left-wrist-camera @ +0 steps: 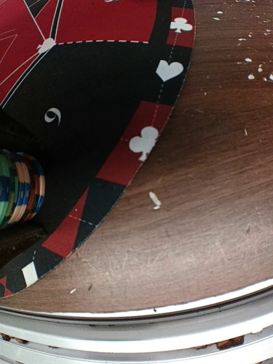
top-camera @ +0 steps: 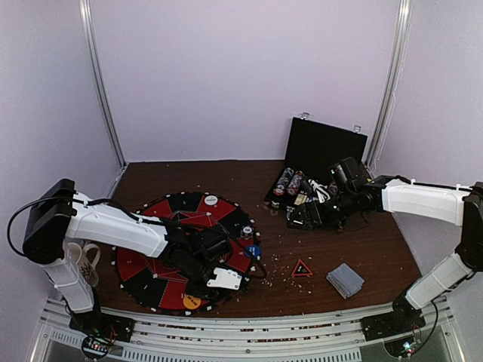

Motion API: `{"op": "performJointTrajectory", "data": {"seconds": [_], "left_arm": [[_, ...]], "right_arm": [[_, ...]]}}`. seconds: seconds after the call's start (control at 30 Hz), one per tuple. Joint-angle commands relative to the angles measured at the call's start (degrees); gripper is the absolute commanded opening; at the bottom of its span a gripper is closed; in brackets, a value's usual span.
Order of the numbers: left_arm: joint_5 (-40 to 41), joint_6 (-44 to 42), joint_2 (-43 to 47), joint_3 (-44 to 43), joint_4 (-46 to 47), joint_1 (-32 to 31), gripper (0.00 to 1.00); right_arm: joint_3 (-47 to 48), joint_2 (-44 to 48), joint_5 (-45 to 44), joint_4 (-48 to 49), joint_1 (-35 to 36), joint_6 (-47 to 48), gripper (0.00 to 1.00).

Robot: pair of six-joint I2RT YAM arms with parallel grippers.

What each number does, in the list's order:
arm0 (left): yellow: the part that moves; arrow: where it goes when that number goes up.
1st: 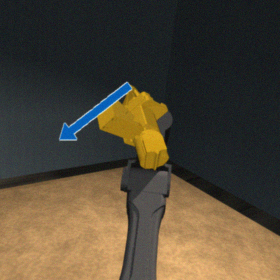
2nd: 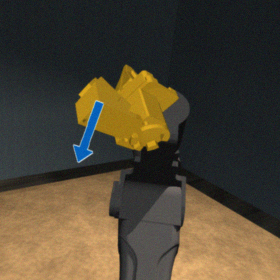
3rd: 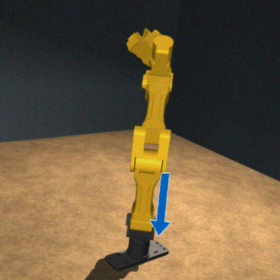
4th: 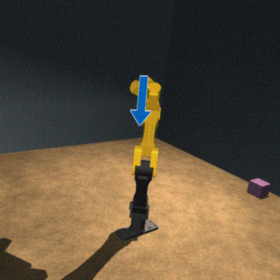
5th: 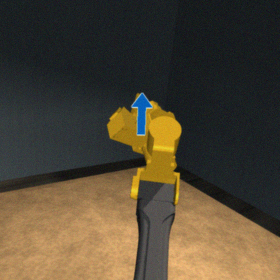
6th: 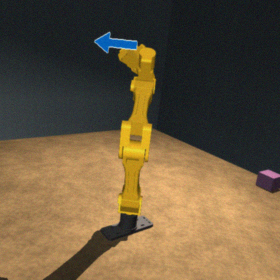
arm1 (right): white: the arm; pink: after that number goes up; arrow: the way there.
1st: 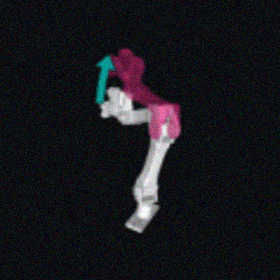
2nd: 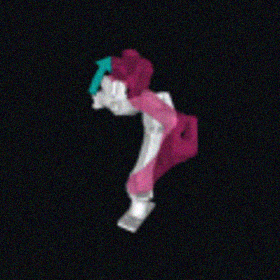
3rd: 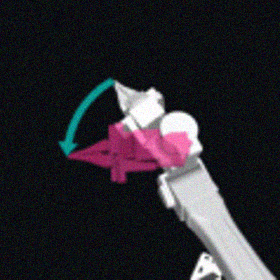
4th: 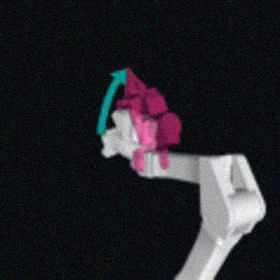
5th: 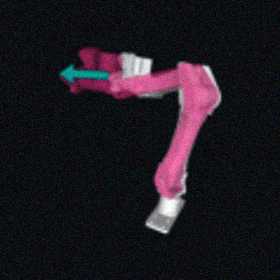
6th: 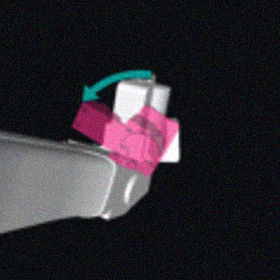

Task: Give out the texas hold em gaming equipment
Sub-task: Adjust the poker chips pile in the big blind area.

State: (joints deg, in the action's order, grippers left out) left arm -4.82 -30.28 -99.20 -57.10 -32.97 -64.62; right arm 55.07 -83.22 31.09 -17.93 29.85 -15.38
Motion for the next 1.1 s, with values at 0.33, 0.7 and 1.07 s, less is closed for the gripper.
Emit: {"op": "performJointTrajectory", "data": {"seconds": [0.33,0.7,1.07], "left_arm": [[2.74,4.73,1.61,0.21,5.02,0.24,0.69],[-0.05,7.8,8.01,-2.85,10.65,-0.07,0.75],[7.75,31.01,12.52,-3.75,23.04,-0.07,0.81]], "right_arm": [[7.2,1.55,-12.13,-11.32,-0.31,4.23,1.0],[19.64,2.96,-27.87,-27.38,-2.6,12.05,1.0],[18.28,6.42,-28.67,-35.9,-2.6,0.08,1.0]]}}
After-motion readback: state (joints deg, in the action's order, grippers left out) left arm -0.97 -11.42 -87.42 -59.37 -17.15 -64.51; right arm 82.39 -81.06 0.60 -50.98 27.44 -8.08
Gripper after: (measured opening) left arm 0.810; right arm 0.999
